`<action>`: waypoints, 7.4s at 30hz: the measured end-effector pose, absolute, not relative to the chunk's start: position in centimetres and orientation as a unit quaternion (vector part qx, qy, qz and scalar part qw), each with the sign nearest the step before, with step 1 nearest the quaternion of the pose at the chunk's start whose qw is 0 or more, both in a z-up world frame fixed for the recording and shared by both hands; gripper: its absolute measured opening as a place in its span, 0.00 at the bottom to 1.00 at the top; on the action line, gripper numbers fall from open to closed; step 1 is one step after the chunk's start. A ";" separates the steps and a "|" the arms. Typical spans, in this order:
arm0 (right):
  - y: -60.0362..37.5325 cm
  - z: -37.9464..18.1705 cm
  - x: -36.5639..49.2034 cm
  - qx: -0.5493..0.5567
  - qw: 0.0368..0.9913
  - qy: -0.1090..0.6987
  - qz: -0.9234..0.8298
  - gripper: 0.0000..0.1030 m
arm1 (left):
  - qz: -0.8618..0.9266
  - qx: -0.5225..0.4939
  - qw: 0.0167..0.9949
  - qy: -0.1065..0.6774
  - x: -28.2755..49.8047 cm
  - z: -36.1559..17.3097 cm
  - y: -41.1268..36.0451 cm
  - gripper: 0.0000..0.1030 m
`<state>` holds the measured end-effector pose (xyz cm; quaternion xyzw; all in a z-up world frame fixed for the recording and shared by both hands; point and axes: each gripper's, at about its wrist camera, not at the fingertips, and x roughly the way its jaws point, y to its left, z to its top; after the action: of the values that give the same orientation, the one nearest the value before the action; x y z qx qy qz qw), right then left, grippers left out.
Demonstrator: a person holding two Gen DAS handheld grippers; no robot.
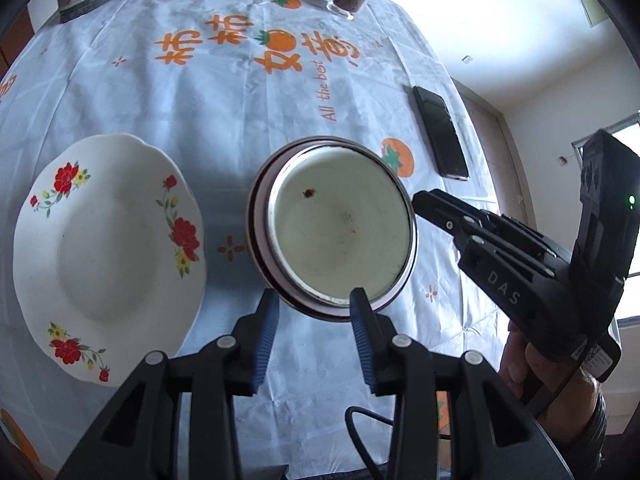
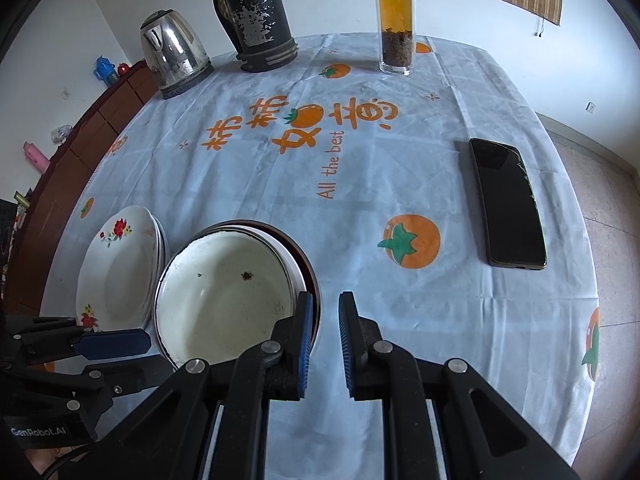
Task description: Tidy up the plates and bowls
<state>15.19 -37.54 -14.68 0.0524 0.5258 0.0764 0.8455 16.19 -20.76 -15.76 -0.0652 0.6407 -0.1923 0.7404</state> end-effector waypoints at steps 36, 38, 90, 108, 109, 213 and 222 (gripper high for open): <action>-36.1 -15.3 15.0 0.033 0.832 0.546 0.091 0.25 | -0.184 -0.021 0.752 0.633 16.7 -15.2 -21.8 0.36; -36.0 -14.8 14.9 0.031 0.834 0.544 0.092 0.25 | -0.184 -0.017 0.756 0.628 16.5 -14.7 -21.7 0.36; -21.9 -11.3 16.9 -0.022 0.831 0.528 0.171 0.25 | -0.103 -0.050 0.791 0.601 17.3 -11.3 -7.8 0.35; -19.4 -12.7 17.6 -0.029 0.819 0.543 0.180 0.25 | -0.087 -0.055 0.782 0.614 18.1 -12.6 -5.6 0.35; -19.3 -12.9 17.6 -0.029 0.818 0.544 0.181 0.25 | -0.086 -0.056 0.782 0.615 18.2 -12.6 -5.5 0.35; -22.9 -3.6 7.0 -0.029 0.948 0.295 0.117 0.63 | -0.074 0.026 0.912 0.402 11.4 -3.2 -6.9 0.72; -23.0 -2.9 5.7 -0.028 0.950 0.288 0.120 0.63 | -0.068 0.027 0.921 0.383 9.7 -2.1 -6.9 0.72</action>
<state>5.75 -23.05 -2.91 -0.0283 0.2882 0.1199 0.9496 9.72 -6.87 -2.05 0.0274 0.3826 -0.0684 0.9210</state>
